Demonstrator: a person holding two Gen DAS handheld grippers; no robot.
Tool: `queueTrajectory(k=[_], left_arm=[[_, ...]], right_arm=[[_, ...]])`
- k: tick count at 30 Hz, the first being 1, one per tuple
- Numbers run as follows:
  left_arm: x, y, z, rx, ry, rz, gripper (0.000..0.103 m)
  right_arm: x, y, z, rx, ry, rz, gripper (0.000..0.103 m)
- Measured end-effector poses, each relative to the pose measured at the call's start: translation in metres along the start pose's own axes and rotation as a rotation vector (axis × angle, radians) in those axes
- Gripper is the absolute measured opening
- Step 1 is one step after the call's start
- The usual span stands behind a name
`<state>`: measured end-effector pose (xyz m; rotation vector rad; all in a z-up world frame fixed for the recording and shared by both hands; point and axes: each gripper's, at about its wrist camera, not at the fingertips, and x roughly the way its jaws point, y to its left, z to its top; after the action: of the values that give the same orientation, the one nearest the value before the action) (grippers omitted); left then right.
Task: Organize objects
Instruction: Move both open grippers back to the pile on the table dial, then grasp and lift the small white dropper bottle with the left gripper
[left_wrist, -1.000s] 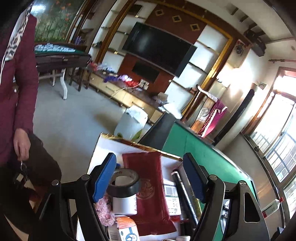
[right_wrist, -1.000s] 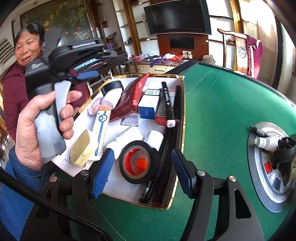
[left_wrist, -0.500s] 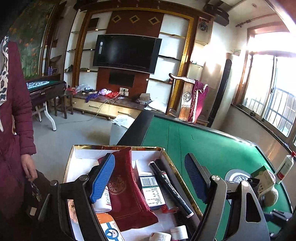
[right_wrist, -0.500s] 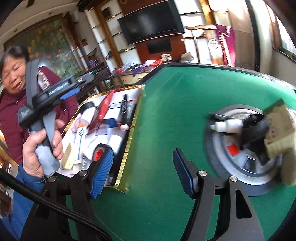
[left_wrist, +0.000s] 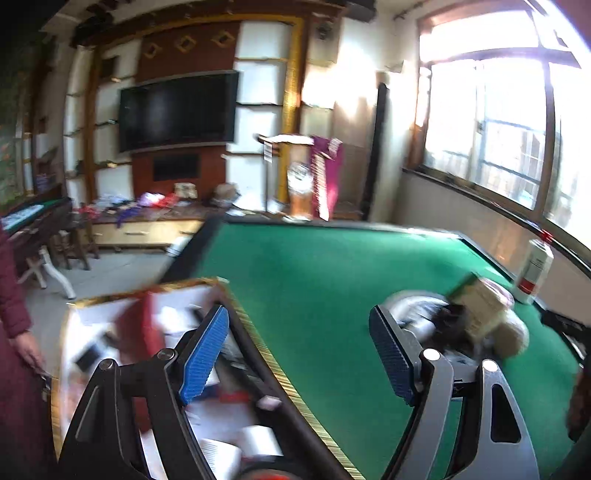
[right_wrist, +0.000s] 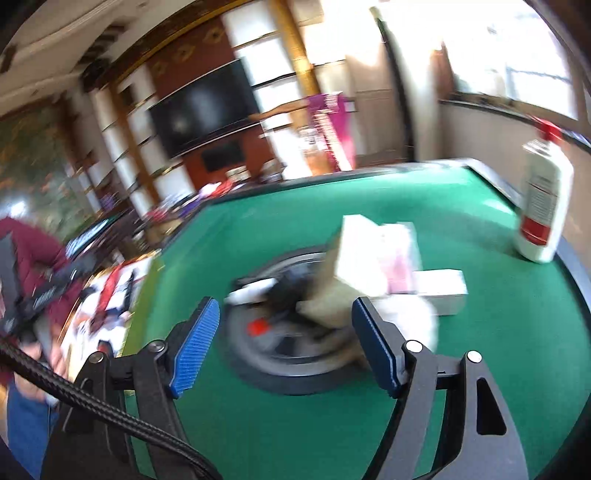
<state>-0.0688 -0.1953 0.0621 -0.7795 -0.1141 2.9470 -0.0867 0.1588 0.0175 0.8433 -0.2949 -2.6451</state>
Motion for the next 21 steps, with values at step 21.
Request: queueTrajectory(k=[21], left_arm=[[0.141,-0.166,-0.011,0.488,0.429,-0.128,0.053]], right_arm=[[-0.020,-0.057,0.000,0.249,0.015,0.144,0.074]])
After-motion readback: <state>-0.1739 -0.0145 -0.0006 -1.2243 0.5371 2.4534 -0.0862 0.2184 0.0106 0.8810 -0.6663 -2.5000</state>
